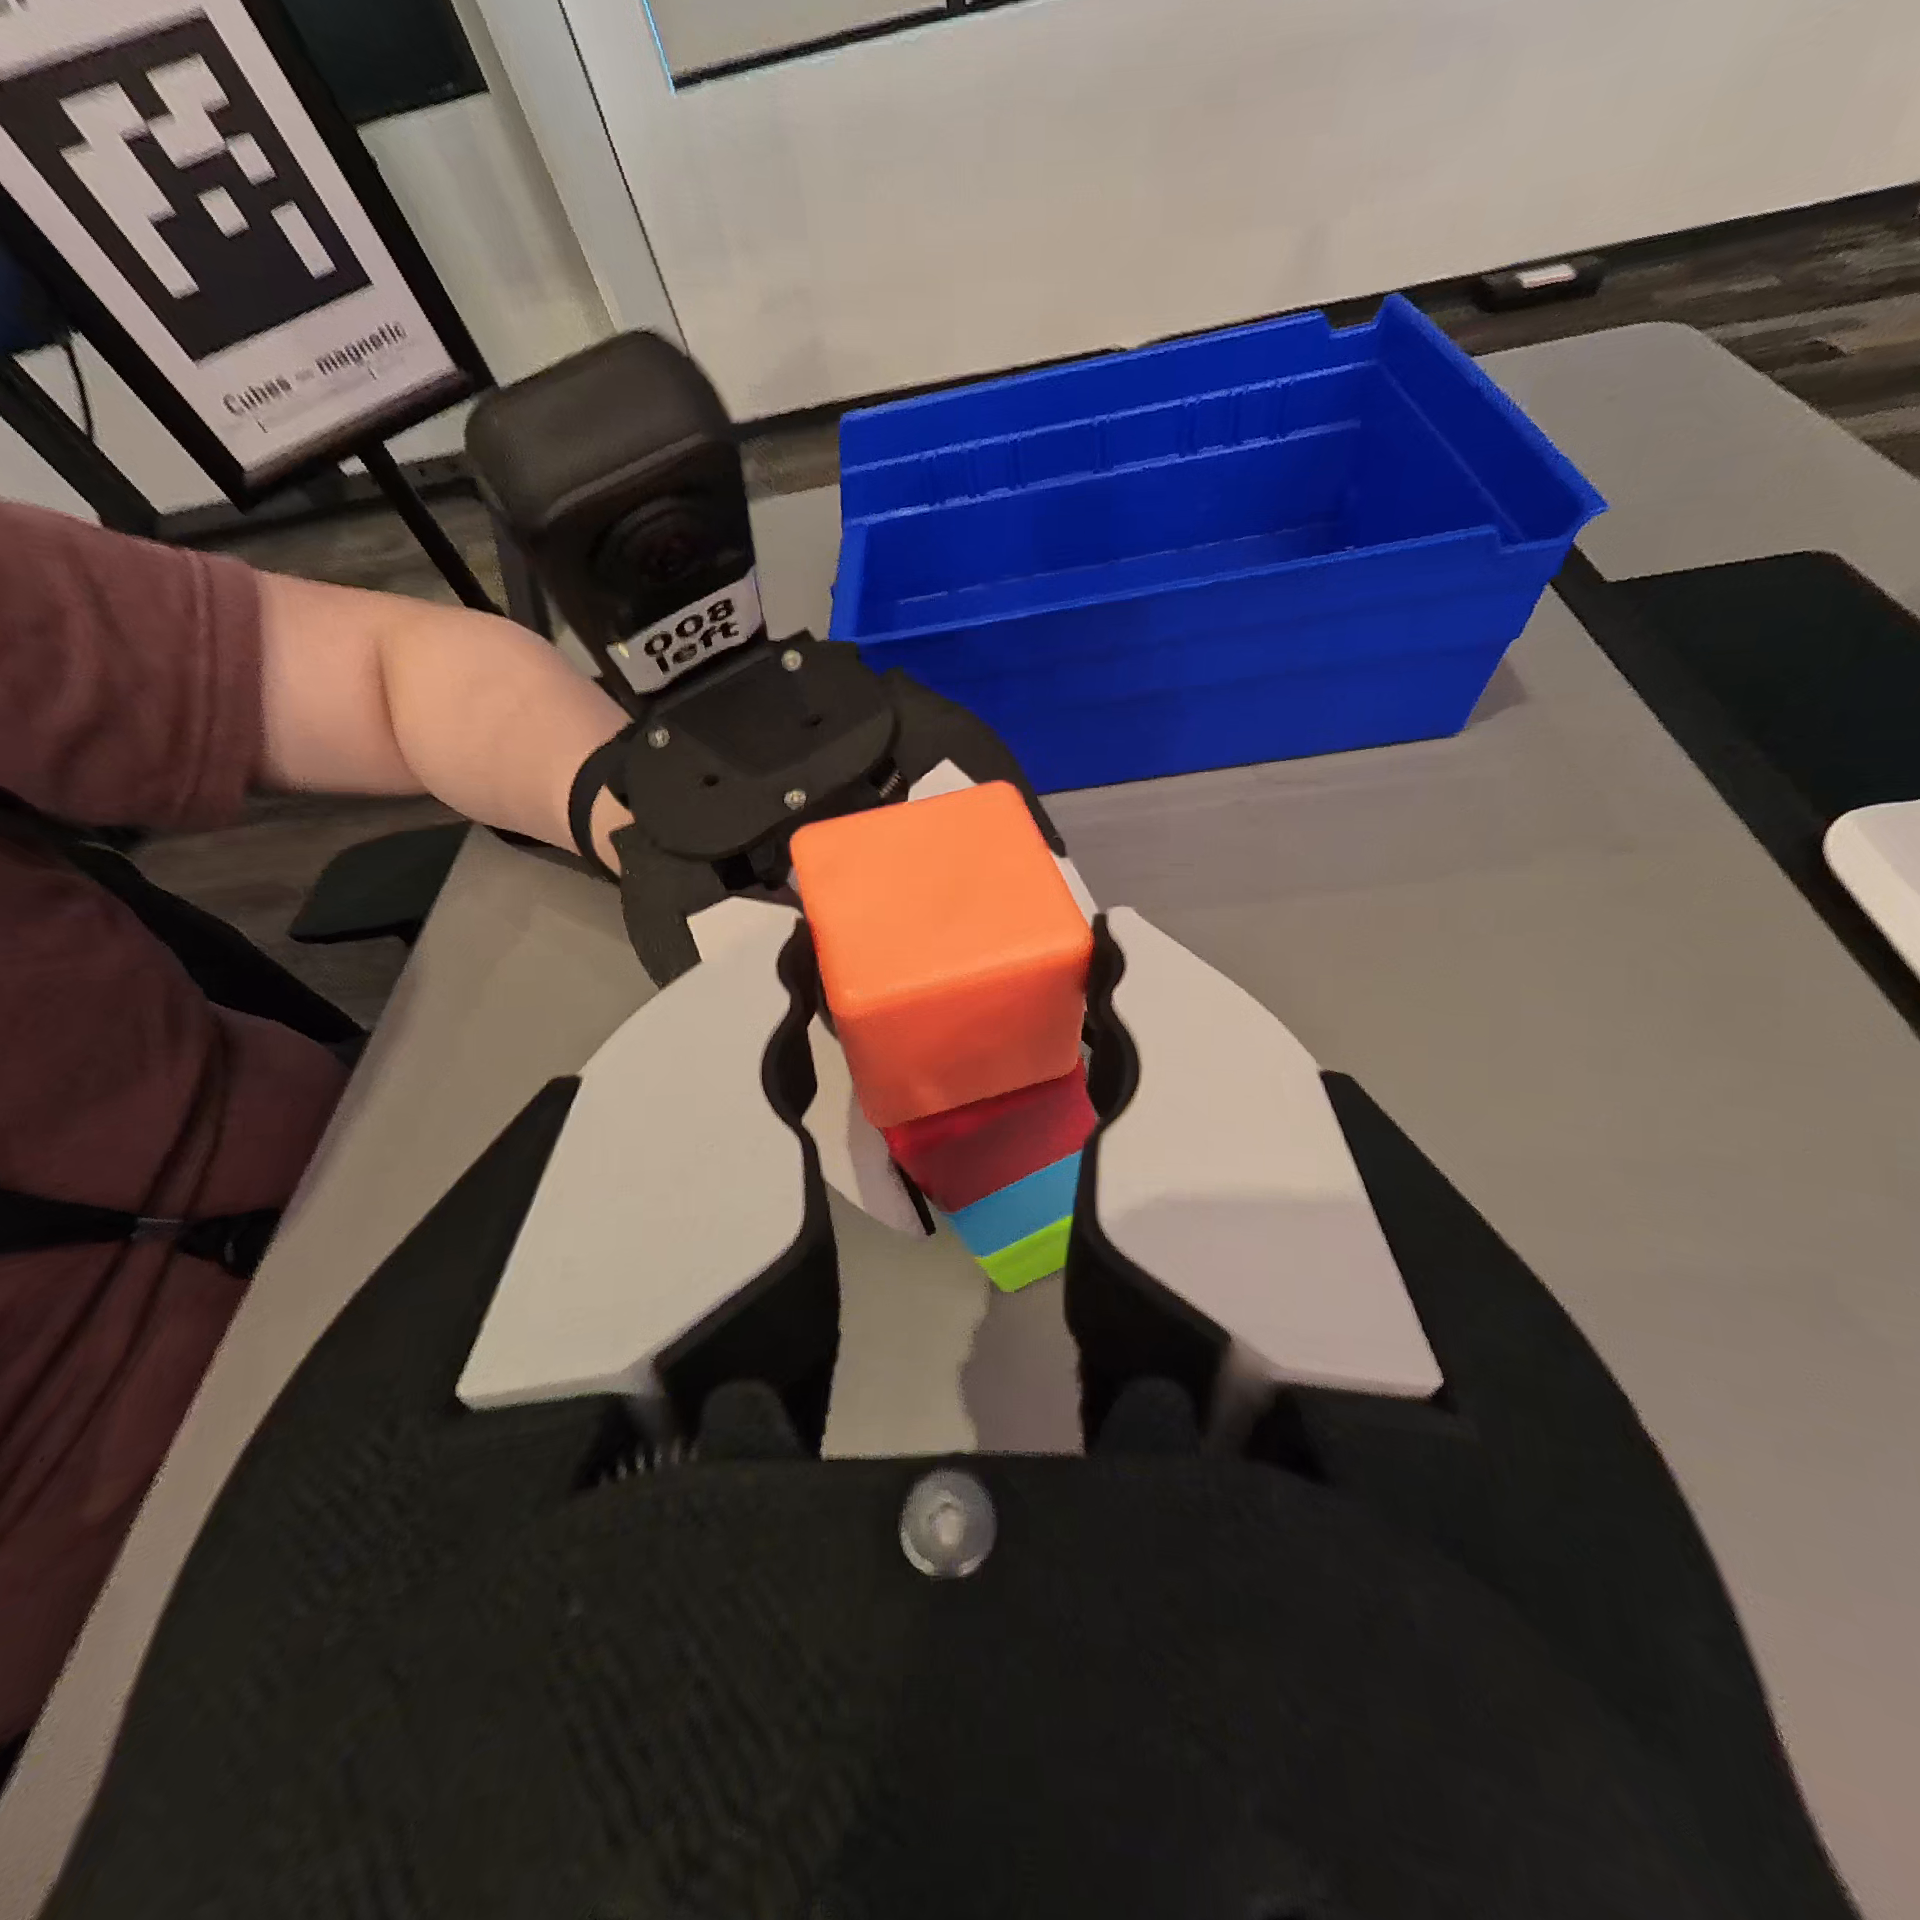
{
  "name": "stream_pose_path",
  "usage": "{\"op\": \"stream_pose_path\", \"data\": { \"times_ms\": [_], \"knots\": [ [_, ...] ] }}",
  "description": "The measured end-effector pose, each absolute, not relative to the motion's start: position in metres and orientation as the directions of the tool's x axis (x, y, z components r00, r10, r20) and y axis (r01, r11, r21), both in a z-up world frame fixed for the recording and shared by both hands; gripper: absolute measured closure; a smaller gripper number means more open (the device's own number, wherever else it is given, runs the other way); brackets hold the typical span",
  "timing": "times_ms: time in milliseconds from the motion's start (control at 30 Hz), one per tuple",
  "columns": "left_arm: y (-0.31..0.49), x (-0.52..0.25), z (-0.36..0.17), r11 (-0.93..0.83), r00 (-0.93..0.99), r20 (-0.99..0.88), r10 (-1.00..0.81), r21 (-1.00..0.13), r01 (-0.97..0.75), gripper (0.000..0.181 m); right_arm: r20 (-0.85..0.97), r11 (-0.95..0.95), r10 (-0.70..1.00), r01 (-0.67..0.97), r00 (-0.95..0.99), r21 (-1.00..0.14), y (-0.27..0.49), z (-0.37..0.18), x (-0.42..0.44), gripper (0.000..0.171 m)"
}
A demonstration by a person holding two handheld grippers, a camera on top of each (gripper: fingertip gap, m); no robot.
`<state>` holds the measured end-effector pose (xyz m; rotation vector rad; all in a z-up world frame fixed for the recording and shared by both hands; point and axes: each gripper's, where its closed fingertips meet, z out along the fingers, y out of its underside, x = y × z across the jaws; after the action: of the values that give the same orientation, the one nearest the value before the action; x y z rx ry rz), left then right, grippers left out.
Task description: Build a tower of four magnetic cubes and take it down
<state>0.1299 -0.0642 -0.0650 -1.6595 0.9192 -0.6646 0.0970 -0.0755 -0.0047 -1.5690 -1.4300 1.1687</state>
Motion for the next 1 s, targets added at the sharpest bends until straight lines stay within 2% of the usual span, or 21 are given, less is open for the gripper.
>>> {"op": "stream_pose_path", "data": {
  "times_ms": [100,233,333,400,467,600,733,867,1000],
  "knots": [
    [-0.064,0.131,-0.065,-0.111,0.552,-0.053,-0.832,-0.959,-0.260,0.125,-0.194,-0.181,0.981,0.293,-0.014,-0.939,-0.072,0.007,0.100,0.121],
    [-0.060,0.126,-0.066,-0.158,0.562,0.000,-0.827,-0.960,-0.231,0.125,-0.118,-0.127,0.991,0.173,0.063,-0.977,-0.059,0.047,0.126,0.121],
    [-0.059,0.125,-0.066,-0.173,0.568,0.020,-0.823,-0.961,-0.217,0.125,0.010,-0.023,0.943,0.097,0.333,-0.995,-0.021,0.082,0.185,0.121],
    [-0.060,0.127,-0.066,-0.161,0.568,0.002,-0.823,-0.960,-0.231,0.125,0.071,0.003,0.789,0.112,0.610,-0.994,0.022,0.083,0.247,0.121],
    [-0.060,0.127,-0.066,-0.158,0.571,0.000,-0.821,-0.961,-0.227,0.125,0.067,-0.101,0.630,0.167,0.774,-0.981,0.058,0.052,0.303,0.121],
    [-0.060,0.128,-0.066,-0.159,0.568,0.003,-0.823,-0.961,-0.227,0.125,-0.012,-0.376,0.484,0.195,0.875,-0.906,0.098,-0.036,0.350,0.121],
    [-0.060,0.128,-0.066,-0.161,0.569,0.002,-0.822,-0.960,-0.230,0.125,0.083,-0.504,0.430,0.315,0.899,-0.804,0.111,-0.091,0.362,0.121],
    [-0.060,0.129,-0.066,-0.164,0.569,0.003,-0.823,-0.959,-0.232,0.125,0.029,-0.571,0.446,0.310,0.894,-0.760,0.113,-0.117,0.352,0.121],
    [-0.060,0.128,-0.066,-0.167,0.570,0.002,-0.822,-0.957,-0.237,0.125,0.091,-0.590,0.456,0.377,0.885,-0.714,0.112,-0.130,0.355,0.120]
  ]
}}
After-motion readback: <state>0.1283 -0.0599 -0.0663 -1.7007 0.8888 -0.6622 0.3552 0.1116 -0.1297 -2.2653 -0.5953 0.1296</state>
